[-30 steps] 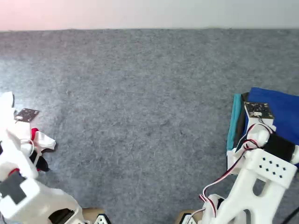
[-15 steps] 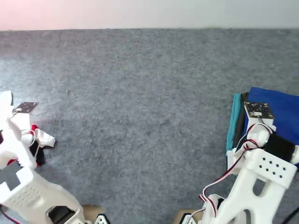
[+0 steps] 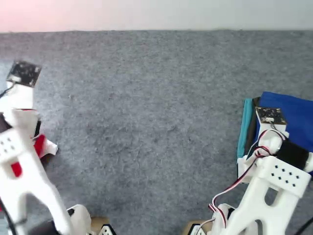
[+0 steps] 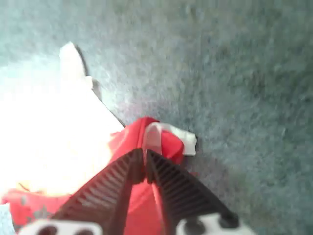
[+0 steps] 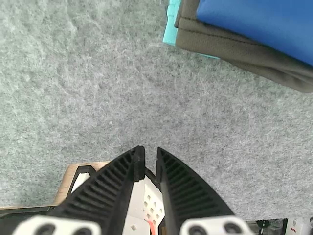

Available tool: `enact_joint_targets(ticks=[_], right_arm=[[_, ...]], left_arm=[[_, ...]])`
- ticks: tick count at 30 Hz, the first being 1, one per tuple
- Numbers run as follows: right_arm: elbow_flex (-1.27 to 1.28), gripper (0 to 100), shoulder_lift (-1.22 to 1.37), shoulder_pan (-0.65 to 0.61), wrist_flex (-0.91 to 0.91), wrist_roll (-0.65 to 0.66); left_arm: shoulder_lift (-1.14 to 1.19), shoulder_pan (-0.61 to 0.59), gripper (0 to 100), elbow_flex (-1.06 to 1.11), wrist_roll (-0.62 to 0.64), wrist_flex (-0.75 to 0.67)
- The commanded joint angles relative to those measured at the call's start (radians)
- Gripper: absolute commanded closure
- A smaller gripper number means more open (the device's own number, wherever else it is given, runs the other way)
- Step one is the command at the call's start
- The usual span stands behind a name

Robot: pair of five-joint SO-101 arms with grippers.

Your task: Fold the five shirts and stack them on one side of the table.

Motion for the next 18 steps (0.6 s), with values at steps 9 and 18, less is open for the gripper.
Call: enact_joint_targets(ticks=[9, 18], right_arm=[[-0.006, 95.2, -0.018, -0.004, 0.038, -0.012], [-0.006, 95.2, -0.019, -0.004, 0.039, -0.012]], left_arm=[[-0.374, 0.554, 99, -0.127, 0.267, 0.009], [-0.193, 0.351, 93, -0.122, 0.114, 0.193]])
